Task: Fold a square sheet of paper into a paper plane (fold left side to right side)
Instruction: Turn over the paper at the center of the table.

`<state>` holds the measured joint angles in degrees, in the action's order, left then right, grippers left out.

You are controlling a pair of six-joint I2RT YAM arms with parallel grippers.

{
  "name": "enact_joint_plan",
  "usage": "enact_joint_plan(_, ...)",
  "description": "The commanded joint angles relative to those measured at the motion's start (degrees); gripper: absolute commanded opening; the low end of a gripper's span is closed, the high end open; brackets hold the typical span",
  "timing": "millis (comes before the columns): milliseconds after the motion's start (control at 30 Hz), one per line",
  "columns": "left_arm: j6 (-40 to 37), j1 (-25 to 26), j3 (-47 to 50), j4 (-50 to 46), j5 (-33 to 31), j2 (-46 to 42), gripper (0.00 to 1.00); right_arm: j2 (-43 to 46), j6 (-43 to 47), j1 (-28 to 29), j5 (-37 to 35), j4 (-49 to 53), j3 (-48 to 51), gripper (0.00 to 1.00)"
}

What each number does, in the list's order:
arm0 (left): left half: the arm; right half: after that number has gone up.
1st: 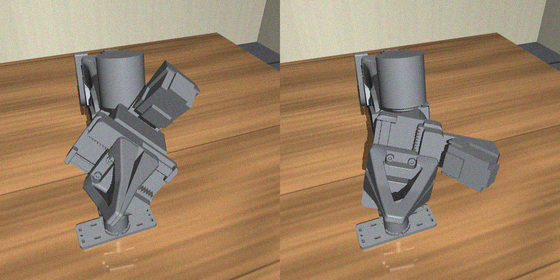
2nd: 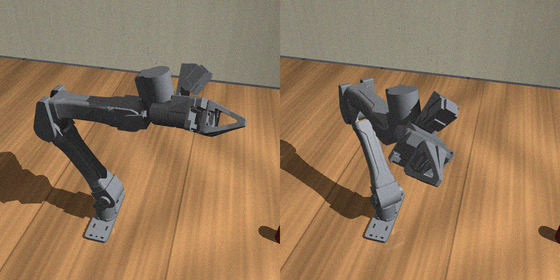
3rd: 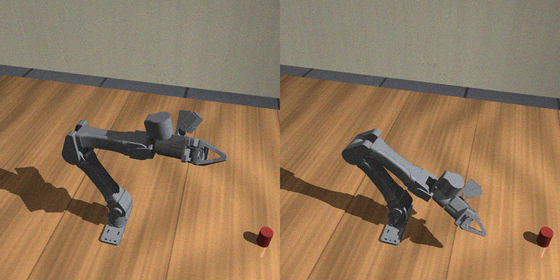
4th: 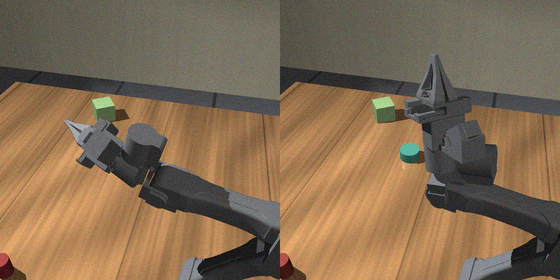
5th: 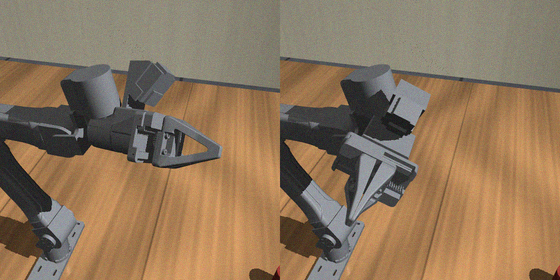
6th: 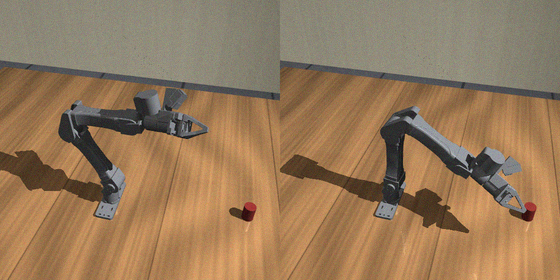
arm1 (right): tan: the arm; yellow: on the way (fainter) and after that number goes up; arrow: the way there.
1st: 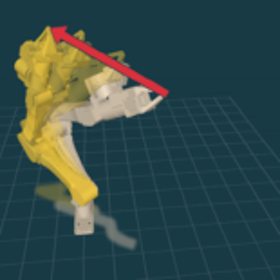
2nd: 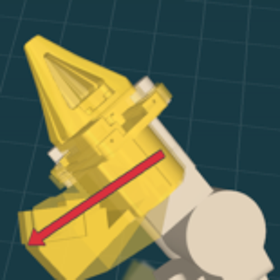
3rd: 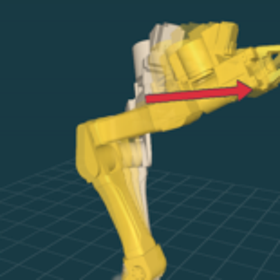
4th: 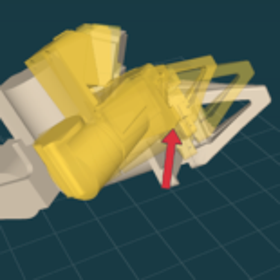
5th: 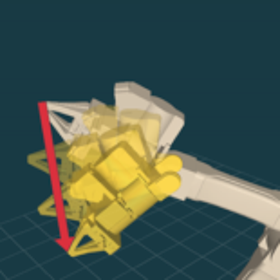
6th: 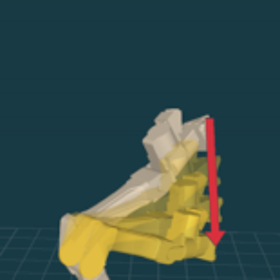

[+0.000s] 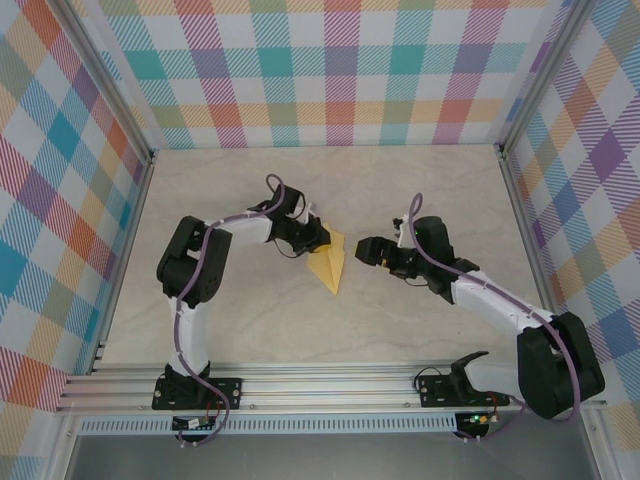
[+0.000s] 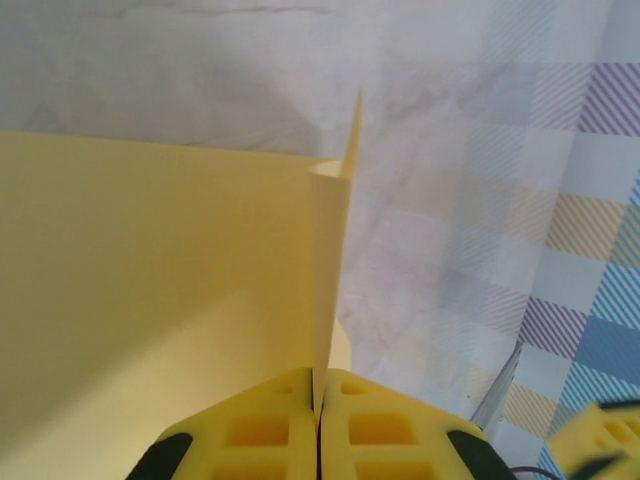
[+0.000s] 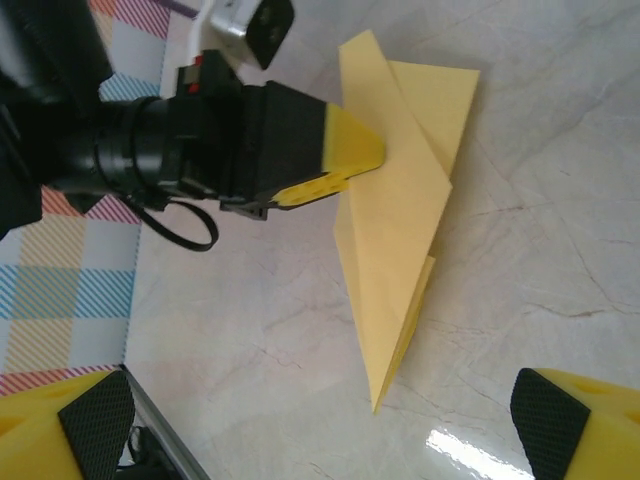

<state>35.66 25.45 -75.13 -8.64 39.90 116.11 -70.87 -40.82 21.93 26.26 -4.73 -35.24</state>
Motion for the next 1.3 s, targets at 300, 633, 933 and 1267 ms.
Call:
enact_joint_plan(300, -1.7, -2.1, -5.8, 2.5, -1.7, -23.2, 0.03, -4.7, -9.7, -3.6, 23.2, -20.3, -6.2, 1.0)
enact_joint_plan(633, 6.3, -1.8, -7.9, 10.2, 2.5, -25.9, 0.06, -9.6, -17.2, -0.5, 27.3, -30.2, -12.3, 1.0)
enact_joint_plan(933, 9.0, -1.4, -6.3, 12.9, 5.2, -25.3, 0.08, -11.9, -24.0, 0.7, 25.4, -38.1, -12.2, 0.69)
enact_joint_plan(1267, 9.1, -1.2, -1.5, 13.9, 5.4, -25.3, 0.08, -8.9, -22.7, 0.8, 25.1, -34.2, -12.3, 0.22)
